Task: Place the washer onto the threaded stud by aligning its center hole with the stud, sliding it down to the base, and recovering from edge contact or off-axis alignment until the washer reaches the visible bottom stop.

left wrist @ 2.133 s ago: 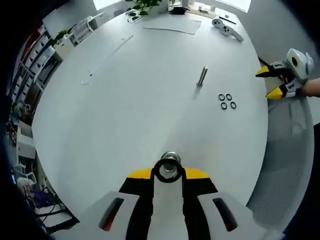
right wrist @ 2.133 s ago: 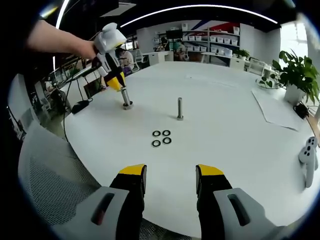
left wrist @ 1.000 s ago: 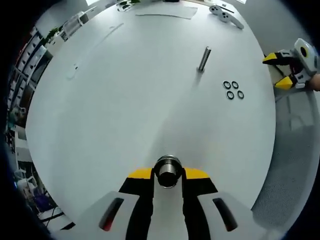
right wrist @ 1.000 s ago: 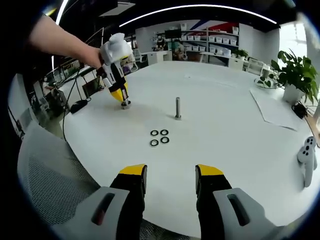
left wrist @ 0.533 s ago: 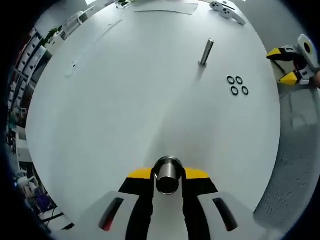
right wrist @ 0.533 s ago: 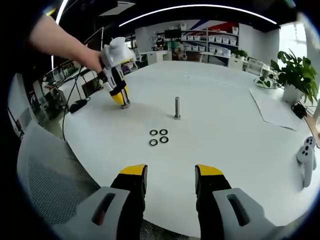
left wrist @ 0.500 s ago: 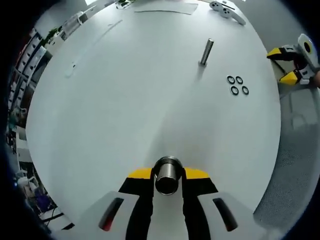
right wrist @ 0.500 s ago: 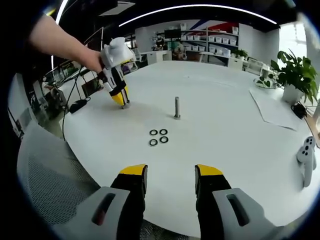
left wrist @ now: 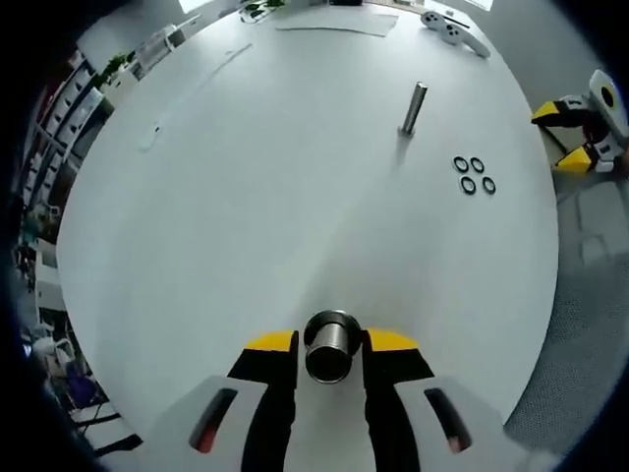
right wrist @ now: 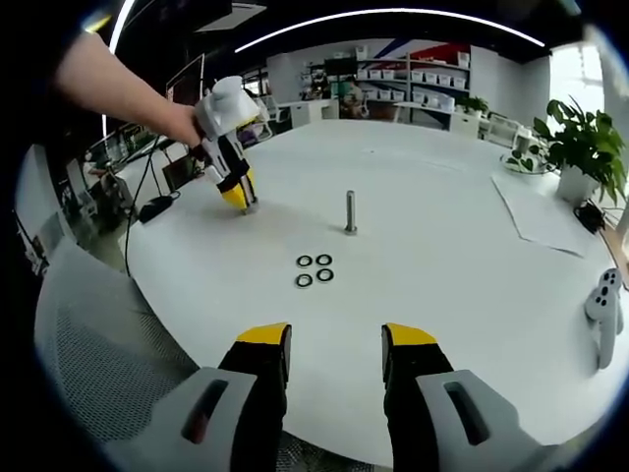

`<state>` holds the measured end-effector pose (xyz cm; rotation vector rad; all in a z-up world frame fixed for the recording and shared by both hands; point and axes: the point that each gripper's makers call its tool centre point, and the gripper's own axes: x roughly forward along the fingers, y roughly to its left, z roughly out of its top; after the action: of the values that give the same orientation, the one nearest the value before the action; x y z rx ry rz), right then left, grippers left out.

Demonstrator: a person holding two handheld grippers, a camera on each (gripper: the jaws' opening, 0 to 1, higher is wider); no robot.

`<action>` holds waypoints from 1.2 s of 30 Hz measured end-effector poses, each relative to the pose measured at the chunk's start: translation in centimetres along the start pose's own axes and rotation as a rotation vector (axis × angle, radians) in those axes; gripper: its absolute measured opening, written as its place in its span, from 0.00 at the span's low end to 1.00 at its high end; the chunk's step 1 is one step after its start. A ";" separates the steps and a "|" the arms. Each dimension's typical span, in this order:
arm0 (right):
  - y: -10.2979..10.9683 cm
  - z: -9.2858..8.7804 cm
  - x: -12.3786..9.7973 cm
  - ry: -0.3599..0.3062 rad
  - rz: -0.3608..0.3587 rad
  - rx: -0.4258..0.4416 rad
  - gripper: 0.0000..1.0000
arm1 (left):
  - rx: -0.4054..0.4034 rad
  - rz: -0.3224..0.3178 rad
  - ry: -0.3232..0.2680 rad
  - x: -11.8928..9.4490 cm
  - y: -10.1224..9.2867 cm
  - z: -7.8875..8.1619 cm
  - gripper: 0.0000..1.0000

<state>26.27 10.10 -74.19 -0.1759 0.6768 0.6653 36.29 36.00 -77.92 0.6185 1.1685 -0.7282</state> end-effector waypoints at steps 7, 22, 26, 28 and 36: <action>0.2 -0.1 0.0 0.004 0.010 0.000 0.39 | -0.053 0.033 -0.061 -1.4 0.1 1.1 0.30; 0.9 -0.2 0.2 0.012 0.044 -0.015 0.38 | -0.196 0.125 -0.233 -4.9 -1.3 1.0 0.31; 1.0 -0.2 0.1 0.012 0.051 -0.014 0.38 | -0.205 0.144 -0.257 -5.7 -1.9 0.5 0.31; 1.1 -0.2 0.1 0.011 0.056 -0.015 0.38 | -0.185 0.173 -0.268 -6.3 -2.3 0.2 0.31; 1.4 -0.1 0.1 0.011 0.064 -0.024 0.38 | -0.227 0.213 -0.325 -7.3 -2.8 -0.3 0.33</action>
<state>25.43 11.18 -74.25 -0.1811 0.6877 0.7347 32.31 35.83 -71.21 0.4080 0.8536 -0.4845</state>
